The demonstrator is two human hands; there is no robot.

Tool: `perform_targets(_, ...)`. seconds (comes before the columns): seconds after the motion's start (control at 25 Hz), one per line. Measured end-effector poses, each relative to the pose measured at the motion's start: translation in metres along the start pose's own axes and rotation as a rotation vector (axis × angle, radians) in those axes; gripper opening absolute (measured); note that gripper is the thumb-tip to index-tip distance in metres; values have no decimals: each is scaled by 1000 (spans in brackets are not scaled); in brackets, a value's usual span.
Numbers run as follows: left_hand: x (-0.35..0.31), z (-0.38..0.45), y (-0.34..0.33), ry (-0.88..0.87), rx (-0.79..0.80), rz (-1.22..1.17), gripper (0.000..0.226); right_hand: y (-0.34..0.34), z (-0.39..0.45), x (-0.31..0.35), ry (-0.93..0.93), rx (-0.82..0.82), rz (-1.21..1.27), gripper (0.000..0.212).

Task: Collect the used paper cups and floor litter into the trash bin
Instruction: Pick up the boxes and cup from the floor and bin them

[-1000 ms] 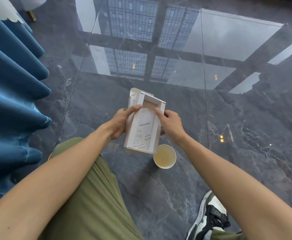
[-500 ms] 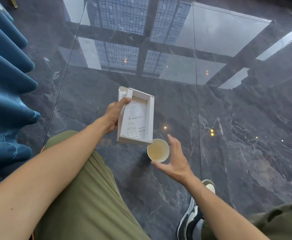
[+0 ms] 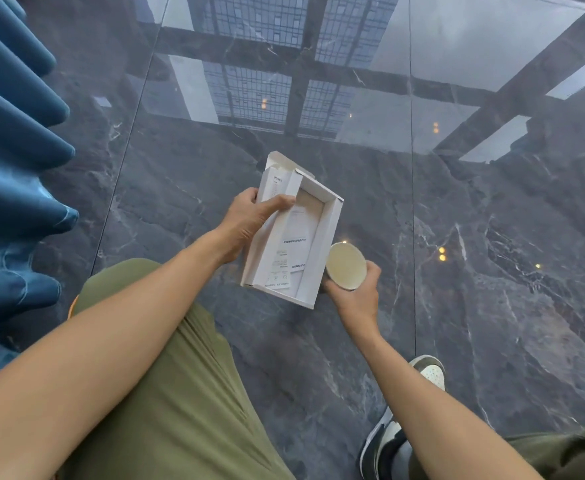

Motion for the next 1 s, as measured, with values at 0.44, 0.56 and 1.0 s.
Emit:
perform_targets(0.44,-56,-150,1,249,-85,-299,69,121,-33,135,-187,-84,162,63)
perform_targets(0.56,-111,-238,25,350,-36,-263,89,191,-91,207,-278,-99,141,59)
perform_targets(1.0,-325,-508,135,419,95,-353,104,398,-293,438,-259,-172,121,69)
Point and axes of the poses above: each hand's wrist, its own z-axis towards the middle knuckle, its own y-axis out of the back of the hand, x = y × z, the point moved 3 cm from there along z, towards the middle knuckle, and after that the axes turned 15 degrees about -x, right-handed, at the moved point
